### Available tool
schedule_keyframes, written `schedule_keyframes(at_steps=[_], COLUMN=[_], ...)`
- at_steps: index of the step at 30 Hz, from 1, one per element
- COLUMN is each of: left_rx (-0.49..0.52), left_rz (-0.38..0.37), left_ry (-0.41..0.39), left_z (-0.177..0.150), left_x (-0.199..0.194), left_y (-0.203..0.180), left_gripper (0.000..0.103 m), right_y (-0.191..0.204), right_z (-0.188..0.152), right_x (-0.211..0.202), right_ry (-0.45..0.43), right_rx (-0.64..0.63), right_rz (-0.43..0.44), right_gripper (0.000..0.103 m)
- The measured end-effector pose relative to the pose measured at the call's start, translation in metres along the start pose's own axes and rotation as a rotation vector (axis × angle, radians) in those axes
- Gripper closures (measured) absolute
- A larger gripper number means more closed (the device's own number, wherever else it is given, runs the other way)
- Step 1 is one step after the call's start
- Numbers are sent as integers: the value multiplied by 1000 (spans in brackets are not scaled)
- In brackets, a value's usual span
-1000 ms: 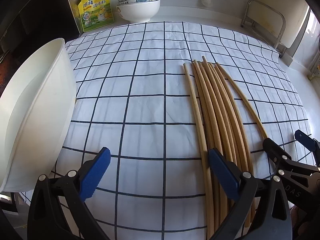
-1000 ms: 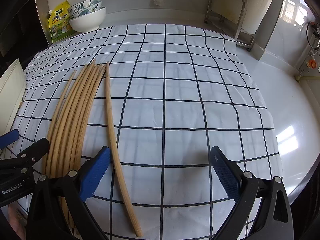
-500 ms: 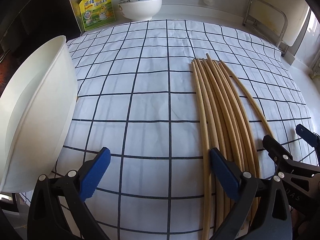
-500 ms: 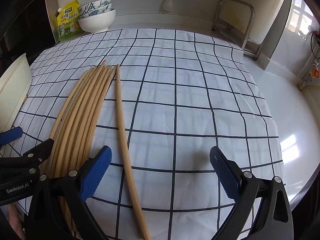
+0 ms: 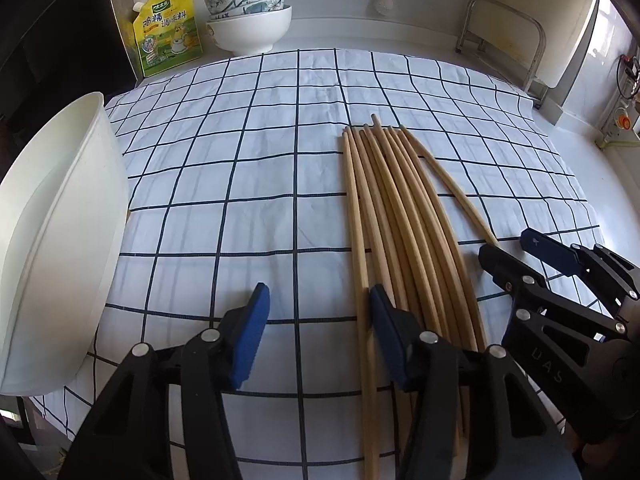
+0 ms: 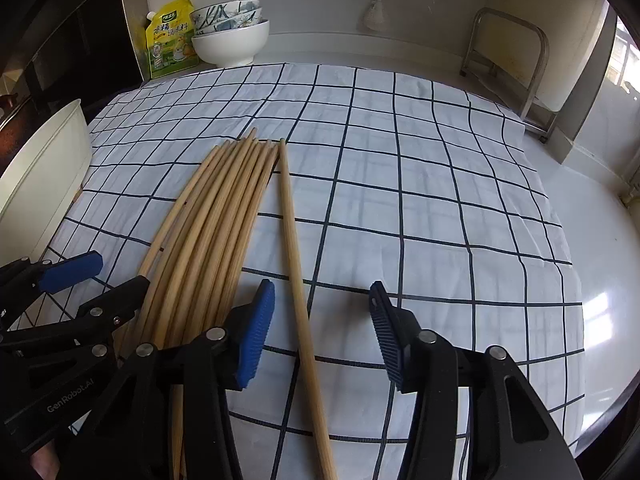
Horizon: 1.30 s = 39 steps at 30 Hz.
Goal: Organize utensils
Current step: 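Lower the left tool onto one wooden chopstick and close it while the right tool grasps another, then lift the chopstick in the left tool toward the basin while the right tool carries its chopstick alongside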
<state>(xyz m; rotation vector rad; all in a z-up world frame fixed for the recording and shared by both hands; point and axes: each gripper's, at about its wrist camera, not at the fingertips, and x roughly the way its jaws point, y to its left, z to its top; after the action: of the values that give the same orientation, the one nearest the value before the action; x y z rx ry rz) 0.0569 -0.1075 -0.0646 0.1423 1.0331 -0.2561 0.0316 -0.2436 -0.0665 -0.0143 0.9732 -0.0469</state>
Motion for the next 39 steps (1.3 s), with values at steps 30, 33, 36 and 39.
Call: schedule_keyframes(at_steps=[30, 33, 36, 39], left_rx=[-20, -32, -49, -73], left_rz=[-183, -185, -185, -170], left_ry=[-24, -73, -124, -174], left_z=[7, 11, 15, 19], left_x=[-55, -76, -98, -115], left_y=[14, 24, 40, 62], left_gripper=[96, 96, 96, 96], right_y=[-7, 4, 19, 40], right_z=[3, 14, 26, 41], right_x=[-44, -62, -79, -92], right_ry=[-54, -95, -135, -167], right_rx=[160, 141, 116, 85], right_rz=[110, 130, 157, 197], right_gripper=[96, 96, 96, 96])
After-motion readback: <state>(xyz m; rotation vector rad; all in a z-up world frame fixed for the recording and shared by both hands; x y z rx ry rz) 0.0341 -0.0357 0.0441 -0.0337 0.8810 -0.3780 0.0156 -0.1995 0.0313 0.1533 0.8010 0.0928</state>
